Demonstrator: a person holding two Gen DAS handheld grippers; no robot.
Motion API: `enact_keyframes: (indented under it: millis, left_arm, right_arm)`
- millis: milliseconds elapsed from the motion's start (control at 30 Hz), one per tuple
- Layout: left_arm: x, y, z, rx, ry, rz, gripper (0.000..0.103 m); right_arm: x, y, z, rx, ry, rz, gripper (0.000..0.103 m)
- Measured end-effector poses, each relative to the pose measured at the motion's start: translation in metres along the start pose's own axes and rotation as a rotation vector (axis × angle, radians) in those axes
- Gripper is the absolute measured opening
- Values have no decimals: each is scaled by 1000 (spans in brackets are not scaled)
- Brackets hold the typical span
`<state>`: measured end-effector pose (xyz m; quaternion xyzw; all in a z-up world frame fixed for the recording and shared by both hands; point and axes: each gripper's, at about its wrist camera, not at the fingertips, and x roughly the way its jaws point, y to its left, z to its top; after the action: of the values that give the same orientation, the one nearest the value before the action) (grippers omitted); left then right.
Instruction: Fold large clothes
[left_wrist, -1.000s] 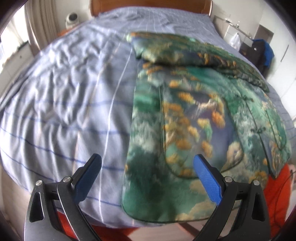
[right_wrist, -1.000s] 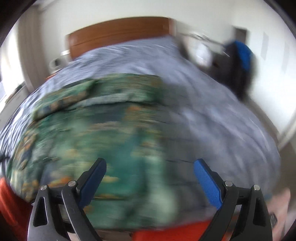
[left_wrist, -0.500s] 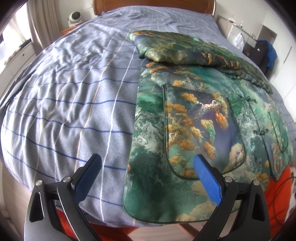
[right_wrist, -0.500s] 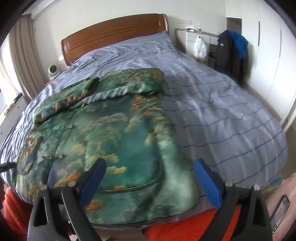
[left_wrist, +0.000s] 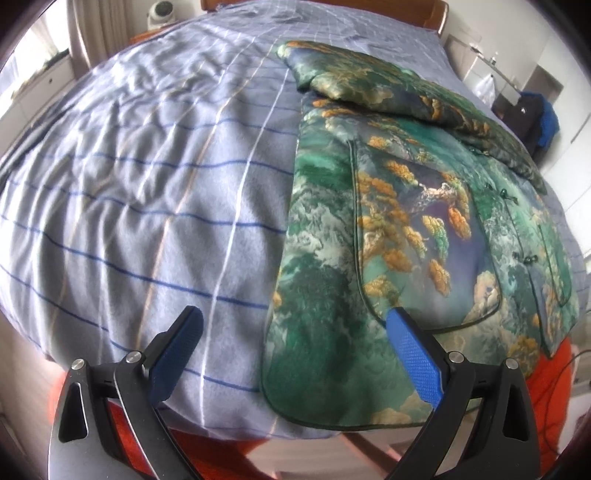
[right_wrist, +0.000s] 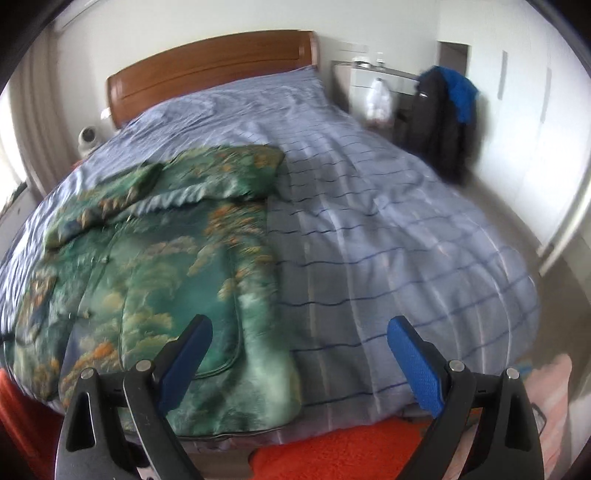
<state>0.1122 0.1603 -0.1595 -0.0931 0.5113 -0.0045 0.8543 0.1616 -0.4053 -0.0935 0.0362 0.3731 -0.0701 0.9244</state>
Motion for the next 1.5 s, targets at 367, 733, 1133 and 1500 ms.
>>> enact_keyframes:
  millis: [367, 733, 1133, 1500]
  left_arm:
    - [1, -6, 1, 25, 6, -2, 100]
    - [4, -8, -2, 38, 12, -11, 100]
    - [10, -16, -18, 68, 63, -30, 100]
    - [14, -35, -10, 129, 89, -73, 91]
  right_arm:
    - [9, 32, -16, -3, 30, 105, 95]
    - [13, 38, -18, 10, 44, 127, 95]
    - [6, 19, -2, -146, 10, 74, 95]
    - [77, -25, -10, -36, 364, 357, 91]
